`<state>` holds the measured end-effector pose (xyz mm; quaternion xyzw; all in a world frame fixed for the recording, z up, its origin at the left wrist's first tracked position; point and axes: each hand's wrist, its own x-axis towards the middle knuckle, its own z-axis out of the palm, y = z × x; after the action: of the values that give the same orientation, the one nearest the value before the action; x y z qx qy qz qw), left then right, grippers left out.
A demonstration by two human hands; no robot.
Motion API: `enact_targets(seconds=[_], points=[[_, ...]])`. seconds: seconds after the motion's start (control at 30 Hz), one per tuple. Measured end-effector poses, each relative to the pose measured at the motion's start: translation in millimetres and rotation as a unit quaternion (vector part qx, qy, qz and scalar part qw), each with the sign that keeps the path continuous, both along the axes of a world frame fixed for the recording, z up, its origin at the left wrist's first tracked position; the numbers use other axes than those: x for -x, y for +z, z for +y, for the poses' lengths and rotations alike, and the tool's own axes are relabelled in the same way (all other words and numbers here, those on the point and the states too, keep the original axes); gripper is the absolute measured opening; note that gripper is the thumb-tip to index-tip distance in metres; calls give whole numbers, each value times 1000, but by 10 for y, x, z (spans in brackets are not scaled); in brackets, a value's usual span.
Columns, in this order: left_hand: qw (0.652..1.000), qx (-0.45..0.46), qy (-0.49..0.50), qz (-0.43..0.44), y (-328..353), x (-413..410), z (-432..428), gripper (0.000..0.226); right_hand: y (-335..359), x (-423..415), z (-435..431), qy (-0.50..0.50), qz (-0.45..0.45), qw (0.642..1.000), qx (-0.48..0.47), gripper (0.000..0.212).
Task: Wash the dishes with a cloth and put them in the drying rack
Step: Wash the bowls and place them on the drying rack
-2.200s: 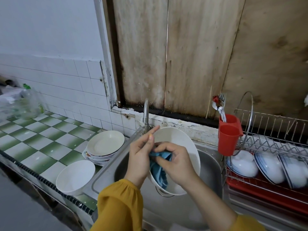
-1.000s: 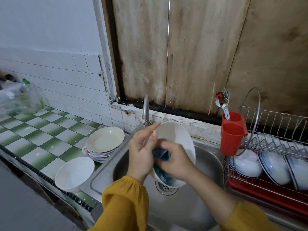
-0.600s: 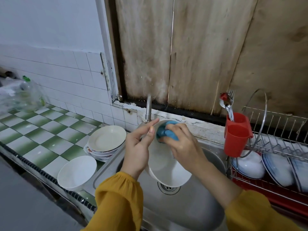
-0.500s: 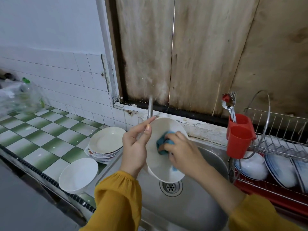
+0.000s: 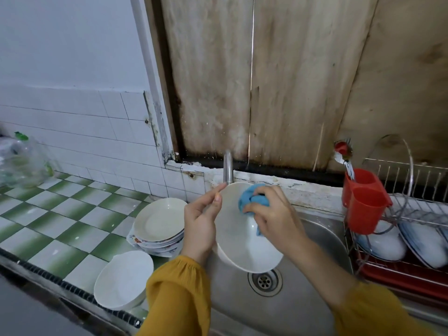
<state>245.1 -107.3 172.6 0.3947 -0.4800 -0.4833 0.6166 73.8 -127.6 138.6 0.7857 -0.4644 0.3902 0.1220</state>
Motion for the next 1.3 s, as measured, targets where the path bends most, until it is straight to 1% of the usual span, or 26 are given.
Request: enact_targets(seconds=[0.1,0.13,0.17,0.2,0.27,0.3,0.37,0.43,0.5,0.53,0.6,0.67,0.7,0.77,0.8,0.83,0.87,0.9,0.93,1.0,1.03,1.07,1.13,1.17,1.23,1.3], points=[[999,-4,-41,15,37,-52,-27,24,32,-175,-13,15,-3,995,101,19],[999,-2,-49,19,45,-76,-31,24,38,-202,-28,15,-28,993,117,18],[998,-1,-52,21,48,-100,-36,24,59,-227,-36,14,-80,989,122,18],[998,0,-55,23,45,-118,-45,24,86,-270,-36,15,-154,982,111,19],[998,-3,-55,32,15,-124,-50,24,177,-414,15,34,-279,959,45,23],[998,-6,-50,40,-5,-118,-46,25,215,-503,51,59,-305,951,1,26],[997,-12,-35,63,-34,-114,-30,27,229,-666,139,90,-303,946,-71,32],[996,-14,-40,77,-37,-131,-34,27,153,-714,143,54,-332,937,-90,37],[996,-11,-52,68,-16,-132,-51,27,106,-705,107,-4,-408,909,-89,41],[996,-11,-54,63,0,-126,-60,27,99,-722,106,4,-439,893,-96,40],[996,-16,-53,66,25,-143,-95,28,112,-799,130,89,-452,875,-149,39],[995,-23,-48,80,23,-194,-141,28,126,-863,164,156,-419,863,-236,42],[995,-24,-53,80,10,-217,-158,28,119,-857,161,147,-411,865,-248,44],[995,-22,-80,62,-5,-210,-170,28,104,-790,90,59,-456,866,-196,45],[994,-19,-94,46,-11,-181,-169,27,114,-765,57,4,-494,855,-159,44],[994,-16,-102,29,-17,-148,-165,28,122,-754,41,-21,-523,841,-137,43],[994,-11,-106,16,-14,-118,-169,28,139,-767,49,-6,-533,835,-137,41],[994,-8,-104,10,-3,-101,-177,28,141,-793,73,37,-517,841,-156,39],[995,-5,-101,9,11,-108,-201,28,119,-831,105,82,-472,856,-193,37],[995,-11,-101,12,41,-176,-267,27,101,-865,198,130,-329,890,-286,37],[994,-17,-102,17,64,-220,-300,27,124,-837,247,142,-256,900,-322,35],[994,-22,-100,22,80,-261,-342,26,174,-781,287,158,-198,903,-348,32],[995,-39,-91,35,90,-317,-419,24,303,-637,358,192,-117,890,-398,21],[993,-54,-92,40,89,-325,-445,23,358,-564,378,197,-68,886,-413,24],[988,-95,-114,43,53,-301,-485,25,430,-454,389,182,29,894,-408,38],[982,-117,-148,12,17,-252,-505,27,489,-386,400,155,78,903,-394,38]])
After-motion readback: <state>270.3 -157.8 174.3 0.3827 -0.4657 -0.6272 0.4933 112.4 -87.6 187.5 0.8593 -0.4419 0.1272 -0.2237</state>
